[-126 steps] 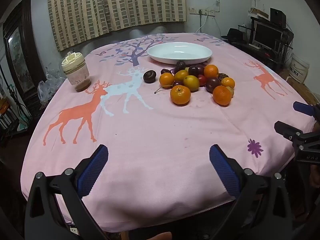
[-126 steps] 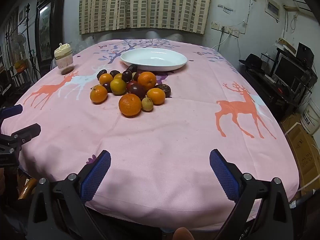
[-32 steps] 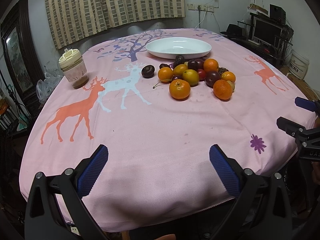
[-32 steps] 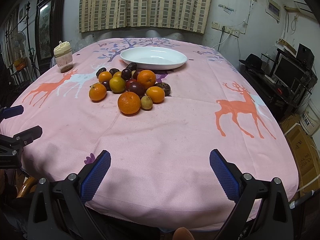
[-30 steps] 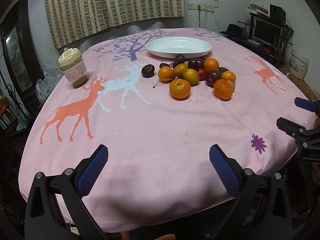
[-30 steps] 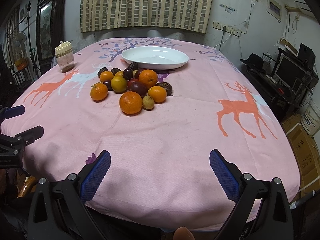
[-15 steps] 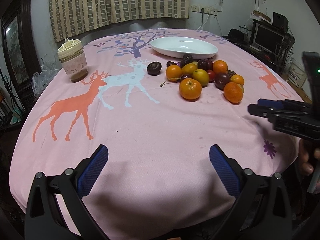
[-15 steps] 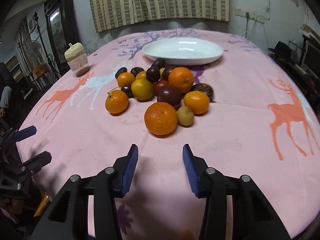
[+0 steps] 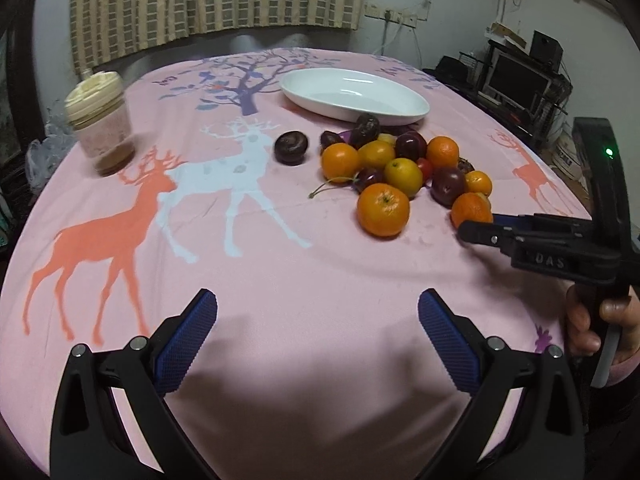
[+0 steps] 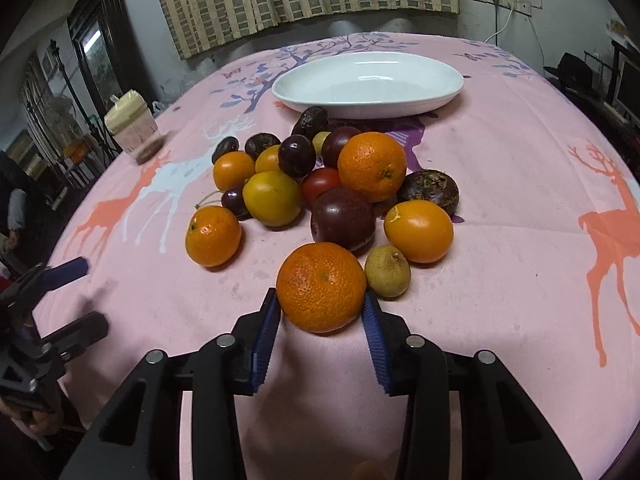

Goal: Organize fruits
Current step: 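Grasp a mandarin with the left tool while the right tool grasps a large orange, place both on the plate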

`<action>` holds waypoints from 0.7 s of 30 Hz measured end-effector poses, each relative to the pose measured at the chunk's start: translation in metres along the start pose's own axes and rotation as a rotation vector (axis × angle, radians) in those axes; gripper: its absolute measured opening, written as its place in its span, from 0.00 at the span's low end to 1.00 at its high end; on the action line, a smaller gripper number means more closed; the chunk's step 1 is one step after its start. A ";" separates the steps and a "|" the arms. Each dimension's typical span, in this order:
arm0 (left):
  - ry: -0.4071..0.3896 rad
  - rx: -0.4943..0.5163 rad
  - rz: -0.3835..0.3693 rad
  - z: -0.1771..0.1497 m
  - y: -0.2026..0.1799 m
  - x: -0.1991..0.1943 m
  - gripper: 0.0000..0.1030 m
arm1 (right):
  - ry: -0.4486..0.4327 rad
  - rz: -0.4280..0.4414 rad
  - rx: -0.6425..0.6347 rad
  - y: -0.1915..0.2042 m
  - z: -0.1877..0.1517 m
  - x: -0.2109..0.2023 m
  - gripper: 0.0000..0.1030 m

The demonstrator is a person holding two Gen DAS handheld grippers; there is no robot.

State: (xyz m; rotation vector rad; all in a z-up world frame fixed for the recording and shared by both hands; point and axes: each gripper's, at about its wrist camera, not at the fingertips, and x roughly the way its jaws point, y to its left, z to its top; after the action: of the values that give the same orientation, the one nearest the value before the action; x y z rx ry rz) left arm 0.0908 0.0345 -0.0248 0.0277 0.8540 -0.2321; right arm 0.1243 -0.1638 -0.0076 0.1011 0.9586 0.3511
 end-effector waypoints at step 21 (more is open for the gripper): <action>0.131 0.048 -0.148 0.054 -0.036 0.083 0.41 | -0.096 0.192 0.069 -0.019 0.001 -0.016 0.40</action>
State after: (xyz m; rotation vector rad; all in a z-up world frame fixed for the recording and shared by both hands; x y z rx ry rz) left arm 0.1755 -0.0226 -0.0488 0.0250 0.9817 -0.3928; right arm 0.1218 -0.1873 0.0011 0.2719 0.8678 0.4858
